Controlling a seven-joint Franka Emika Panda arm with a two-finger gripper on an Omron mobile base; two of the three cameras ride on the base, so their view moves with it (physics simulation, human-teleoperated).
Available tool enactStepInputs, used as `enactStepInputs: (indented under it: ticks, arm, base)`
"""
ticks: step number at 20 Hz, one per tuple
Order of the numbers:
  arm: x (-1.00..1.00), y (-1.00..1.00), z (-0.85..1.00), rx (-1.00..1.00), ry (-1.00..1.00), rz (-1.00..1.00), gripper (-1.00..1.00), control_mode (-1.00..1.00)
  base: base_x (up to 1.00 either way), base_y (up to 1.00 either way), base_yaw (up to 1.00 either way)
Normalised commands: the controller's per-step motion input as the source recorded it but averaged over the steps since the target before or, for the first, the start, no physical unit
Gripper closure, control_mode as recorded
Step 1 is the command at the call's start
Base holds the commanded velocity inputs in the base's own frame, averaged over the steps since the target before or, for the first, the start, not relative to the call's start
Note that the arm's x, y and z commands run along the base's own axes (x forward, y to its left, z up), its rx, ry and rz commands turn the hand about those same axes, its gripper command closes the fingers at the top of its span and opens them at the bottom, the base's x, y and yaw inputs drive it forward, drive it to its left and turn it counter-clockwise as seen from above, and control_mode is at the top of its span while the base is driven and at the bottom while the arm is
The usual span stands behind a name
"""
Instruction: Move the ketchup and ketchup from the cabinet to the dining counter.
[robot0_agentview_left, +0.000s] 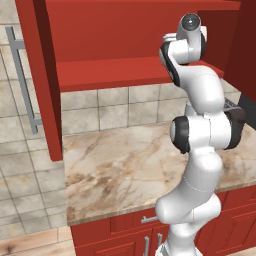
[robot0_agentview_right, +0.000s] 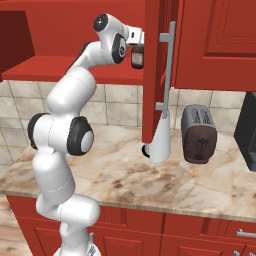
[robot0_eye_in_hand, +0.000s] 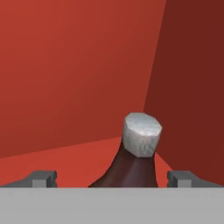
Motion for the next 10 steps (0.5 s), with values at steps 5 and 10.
enactStepInputs:
  ticks: [5, 10]
  arm:
    - [0.14, -0.05, 0.00, 0.00, 0.00, 0.00, -1.00, -1.00]
    - [0.15, -0.06, -0.01, 0.00, 0.02, 0.00, -1.00, -1.00]
  base:
    - [0.00, 0.00, 0.00]
    - [0.00, 0.00, 0.00]
